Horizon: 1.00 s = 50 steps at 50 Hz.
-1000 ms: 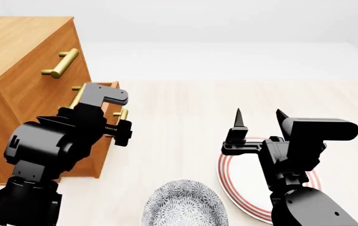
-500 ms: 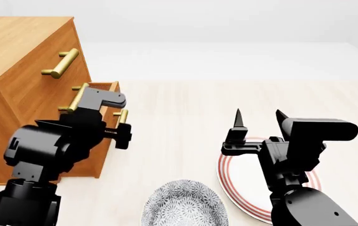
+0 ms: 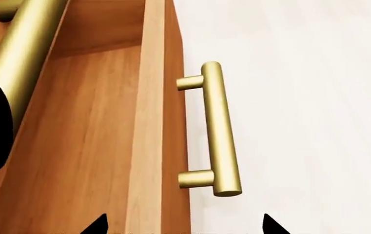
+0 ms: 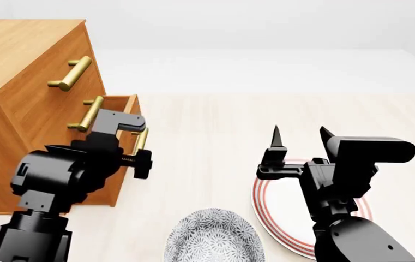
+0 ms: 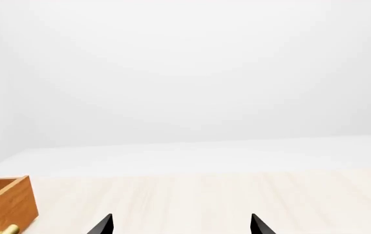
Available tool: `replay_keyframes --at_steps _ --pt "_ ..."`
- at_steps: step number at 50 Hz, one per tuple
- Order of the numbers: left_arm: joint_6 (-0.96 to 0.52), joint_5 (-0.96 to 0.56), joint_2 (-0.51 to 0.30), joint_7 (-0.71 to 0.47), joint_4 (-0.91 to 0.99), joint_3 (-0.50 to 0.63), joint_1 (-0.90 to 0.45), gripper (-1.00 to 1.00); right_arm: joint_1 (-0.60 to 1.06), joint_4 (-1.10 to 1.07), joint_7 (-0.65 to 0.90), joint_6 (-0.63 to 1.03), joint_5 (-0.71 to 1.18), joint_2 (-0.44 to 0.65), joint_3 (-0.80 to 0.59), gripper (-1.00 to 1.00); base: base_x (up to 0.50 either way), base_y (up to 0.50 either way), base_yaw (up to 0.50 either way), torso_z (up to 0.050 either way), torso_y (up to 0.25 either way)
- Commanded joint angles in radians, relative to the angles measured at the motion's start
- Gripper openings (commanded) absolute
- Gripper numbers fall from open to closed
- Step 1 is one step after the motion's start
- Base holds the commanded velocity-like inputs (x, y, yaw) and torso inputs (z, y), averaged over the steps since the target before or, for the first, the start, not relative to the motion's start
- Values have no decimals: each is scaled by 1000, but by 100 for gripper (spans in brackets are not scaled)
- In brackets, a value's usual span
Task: Open the bottom drawer of the cabinet.
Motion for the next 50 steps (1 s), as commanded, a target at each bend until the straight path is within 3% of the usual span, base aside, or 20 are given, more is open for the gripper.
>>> replay_keyframes --at_steps 1,31,50 --pt "22 2 2 3 -35 4 4 100 -2 -1 3 -3 1 2 -3 100 0 0 0 0 0" --pt "43 2 11 13 -127 16 -9 100 -2 -2 11 -6 9 8 -7 100 0 0 0 0 0" --pt "-40 -67 -4 72 -35 21 8 100 5 1 14 -9 13 11 -12 100 0 0 0 0 0"
